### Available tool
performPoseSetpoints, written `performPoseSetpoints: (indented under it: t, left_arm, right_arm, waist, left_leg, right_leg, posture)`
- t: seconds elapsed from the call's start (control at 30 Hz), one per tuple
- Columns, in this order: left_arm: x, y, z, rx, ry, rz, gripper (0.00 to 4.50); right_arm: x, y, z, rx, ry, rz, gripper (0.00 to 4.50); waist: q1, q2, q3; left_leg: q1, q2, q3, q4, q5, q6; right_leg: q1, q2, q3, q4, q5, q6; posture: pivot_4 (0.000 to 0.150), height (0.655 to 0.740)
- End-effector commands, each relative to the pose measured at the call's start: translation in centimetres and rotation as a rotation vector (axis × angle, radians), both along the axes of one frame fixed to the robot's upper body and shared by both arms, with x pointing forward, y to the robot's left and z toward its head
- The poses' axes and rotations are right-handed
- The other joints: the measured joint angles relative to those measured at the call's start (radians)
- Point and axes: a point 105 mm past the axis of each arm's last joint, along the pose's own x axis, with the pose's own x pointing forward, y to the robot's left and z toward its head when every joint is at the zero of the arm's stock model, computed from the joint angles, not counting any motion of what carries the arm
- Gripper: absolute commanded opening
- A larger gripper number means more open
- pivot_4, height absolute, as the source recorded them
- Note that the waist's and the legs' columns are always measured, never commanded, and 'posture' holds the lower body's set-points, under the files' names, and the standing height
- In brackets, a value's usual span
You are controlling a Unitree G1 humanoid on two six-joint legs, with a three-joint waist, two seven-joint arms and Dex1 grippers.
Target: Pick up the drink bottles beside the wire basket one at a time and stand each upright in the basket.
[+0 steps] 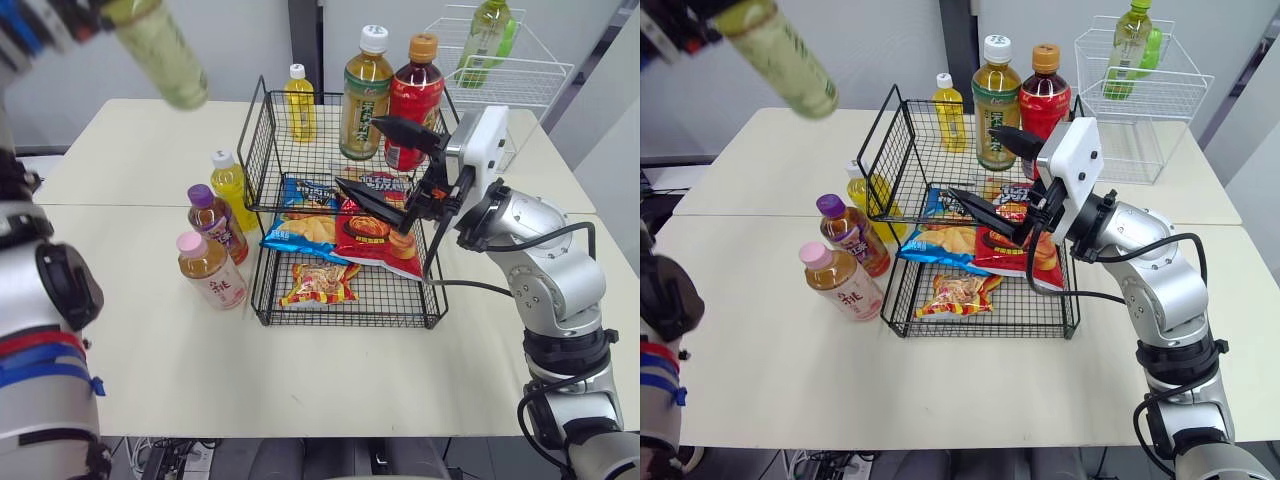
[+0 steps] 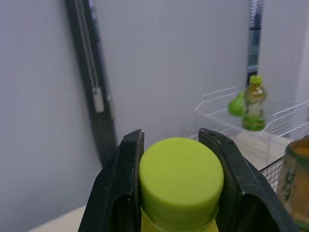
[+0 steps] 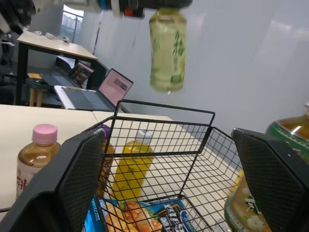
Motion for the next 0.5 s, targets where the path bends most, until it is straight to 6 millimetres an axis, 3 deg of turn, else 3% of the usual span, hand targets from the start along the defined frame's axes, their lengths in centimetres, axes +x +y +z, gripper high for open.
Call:
performPoseSetpoints:
  t: [0.03, 0.2, 0.5]
  left_arm:
    - [-1.6, -2.9, 2.6, 0.022, -0.057, -0.123, 1.37]
    - [-0.8, -6.1, 1.6, 0.087, -0.015, -0.212, 1.37]
    - [2.3, -9.2, -3.2, 0.148, 0.089, -0.250, 1.37]
  right_arm:
    - [-0.4, -0.6, 1.1, 0.032, -0.060, -0.035, 4.50]
    - [-0.4, -0.8, 1.0, 0.043, -0.063, -0.062, 4.50]
    - [-0.6, -1.4, 0.8, 0.040, -0.063, -0.109, 4.50]
  waist:
    - [-0.002, 0.000, 0.000]
    - [-0.010, 0.001, 0.000]
    - [-0.015, 0.001, 0.001]
  left_leg:
    - [0.000, 0.000, 0.000, 0.000, 0.000, 0.000]
    - [0.000, 0.000, 0.000, 0.000, 0.000, 0.000]
    - [0.000, 0.000, 0.002, 0.000, 0.000, 0.000]
  right_leg:
    - [0.000, 0.000, 0.000, 0.000, 0.000, 0.000]
    - [0.000, 0.000, 0.001, 0.002, 0.000, 0.000]
    - [-0.002, 0.000, 0.003, 0.003, 0.000, 0.000]
  posture:
    - [0.150, 0.7400]
    - [0.150, 0.7400]
    - [0.150, 0.7400]
